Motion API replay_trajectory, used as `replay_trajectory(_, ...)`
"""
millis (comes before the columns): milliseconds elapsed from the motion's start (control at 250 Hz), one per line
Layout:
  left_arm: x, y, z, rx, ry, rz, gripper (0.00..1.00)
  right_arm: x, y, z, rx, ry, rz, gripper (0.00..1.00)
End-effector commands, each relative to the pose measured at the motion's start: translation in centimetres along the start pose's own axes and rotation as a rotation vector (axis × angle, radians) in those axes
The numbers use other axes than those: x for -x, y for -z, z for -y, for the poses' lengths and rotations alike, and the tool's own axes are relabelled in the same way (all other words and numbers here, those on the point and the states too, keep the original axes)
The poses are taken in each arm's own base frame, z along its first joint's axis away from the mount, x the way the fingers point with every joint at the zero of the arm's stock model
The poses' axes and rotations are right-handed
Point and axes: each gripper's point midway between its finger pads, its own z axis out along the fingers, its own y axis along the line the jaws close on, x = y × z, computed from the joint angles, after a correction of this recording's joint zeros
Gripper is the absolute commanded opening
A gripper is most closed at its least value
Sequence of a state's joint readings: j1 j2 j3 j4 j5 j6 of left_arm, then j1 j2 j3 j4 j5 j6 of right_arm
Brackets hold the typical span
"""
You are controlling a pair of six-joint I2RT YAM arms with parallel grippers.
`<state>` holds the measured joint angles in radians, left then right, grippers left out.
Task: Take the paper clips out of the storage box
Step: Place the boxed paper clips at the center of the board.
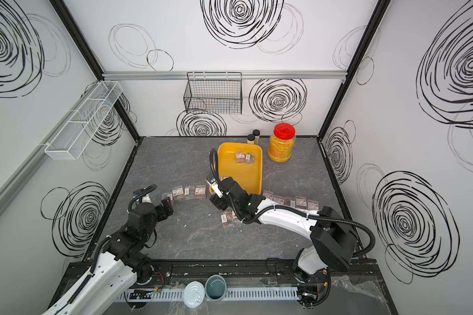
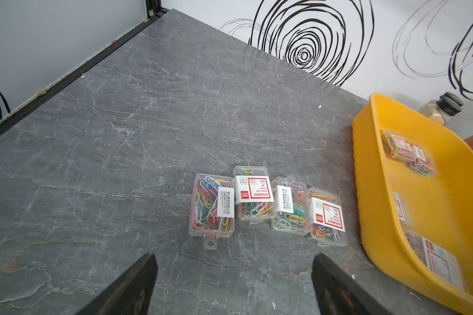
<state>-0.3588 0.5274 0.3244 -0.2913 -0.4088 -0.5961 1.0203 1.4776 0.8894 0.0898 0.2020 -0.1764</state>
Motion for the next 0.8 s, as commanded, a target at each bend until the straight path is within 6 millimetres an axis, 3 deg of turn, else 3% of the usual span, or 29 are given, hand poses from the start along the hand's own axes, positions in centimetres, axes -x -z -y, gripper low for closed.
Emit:
replay_trajectory(0, 0.8, 0.1, -0.3, 0.019, 0.029, 0.033, 0.93, 2.5, 1.1, -1.4, 0.057, 0.156, 0.145, 0.61)
replay_trajectory(88, 0.8, 0.1, -0.4, 0.021, 0.029, 0.031, 0.93, 1.4, 1.5, -4.4, 0.196, 0.254, 0.137, 0.6)
replay_trajectory(292, 0.8, 0.1, -0.4, 0.02, 0.031, 0.032, 0.93, -0.5, 1.1, -8.1, 0.367, 0.298, 0.042, 0.61)
replay_trajectory(539, 0.9, 0.1, -0.4, 0.022, 0.034, 0.033, 0.93, -3.5, -2.1, -9.4, 0.404, 0.296, -0.096, 0.61)
replay_trajectory(795, 0.9, 0.1, -0.9, 0.04, 0.045, 0.036, 0.93, -4.6, -2.8, -10.2, 0.424, 0.265, -0.12, 0.67)
